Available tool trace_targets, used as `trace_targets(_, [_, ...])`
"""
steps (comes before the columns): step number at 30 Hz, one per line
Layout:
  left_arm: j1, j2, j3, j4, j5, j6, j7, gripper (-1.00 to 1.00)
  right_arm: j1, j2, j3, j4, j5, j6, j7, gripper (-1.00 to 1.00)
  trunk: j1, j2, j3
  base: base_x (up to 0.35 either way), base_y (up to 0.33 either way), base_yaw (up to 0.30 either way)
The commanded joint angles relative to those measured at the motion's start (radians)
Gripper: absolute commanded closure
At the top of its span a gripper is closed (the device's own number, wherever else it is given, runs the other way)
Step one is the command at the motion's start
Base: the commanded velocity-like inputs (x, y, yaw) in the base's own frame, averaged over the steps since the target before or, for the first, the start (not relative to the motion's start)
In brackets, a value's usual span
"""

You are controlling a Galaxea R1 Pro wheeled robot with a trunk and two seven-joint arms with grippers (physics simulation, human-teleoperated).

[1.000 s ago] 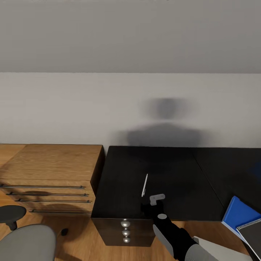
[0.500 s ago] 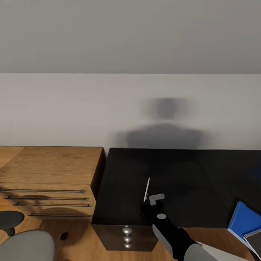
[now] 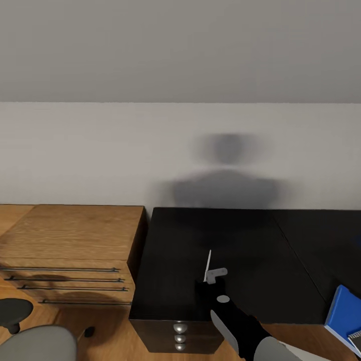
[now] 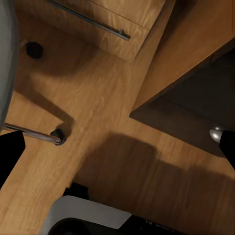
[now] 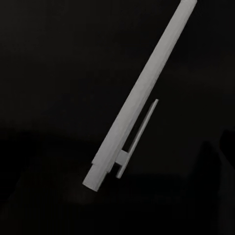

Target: In the bedroom, organize the workspace by keeping the computer under the desk, ensuring the monitor is on the desk, placing the keyboard on the desk next to the monitor, placing the mouse on the desk next to the keyboard, moving the folder from the swivel chair onto the desk next to the mouse, stacking the notebook on top of the folder with the pen on top of the notebook, and positioning the swivel chair next to the desk.

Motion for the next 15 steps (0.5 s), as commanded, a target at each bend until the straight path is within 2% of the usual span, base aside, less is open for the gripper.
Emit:
trace_targets(1, [0.000,0.002,-0.008,-0.002,0.010,-0.005,0.008,-1.00,-0.001,-0.001,0.006,0.012,-0.008,0.009,-0.009,-1.00,0.001,-0.001,-0.001,0.034,0.029,0.000])
trace_targets(14, [0.000,0.003,-0.017,0.000,0.010,-0.005,0.008,-1.00,-0.005,-0.001,0.006,0.013,-0.008,0.010,-0.009,-1.00,0.001,-0.001,-0.001,0.006,0.005,0.000])
trace_targets(15, [0.000,0.003,-0.017,0.000,0.010,-0.005,0.008,-1.00,-0.007,-0.001,0.003,0.014,-0.008,0.011,-0.009,1.00,0.001,-0.001,-0.001,0.000,0.000,0.000])
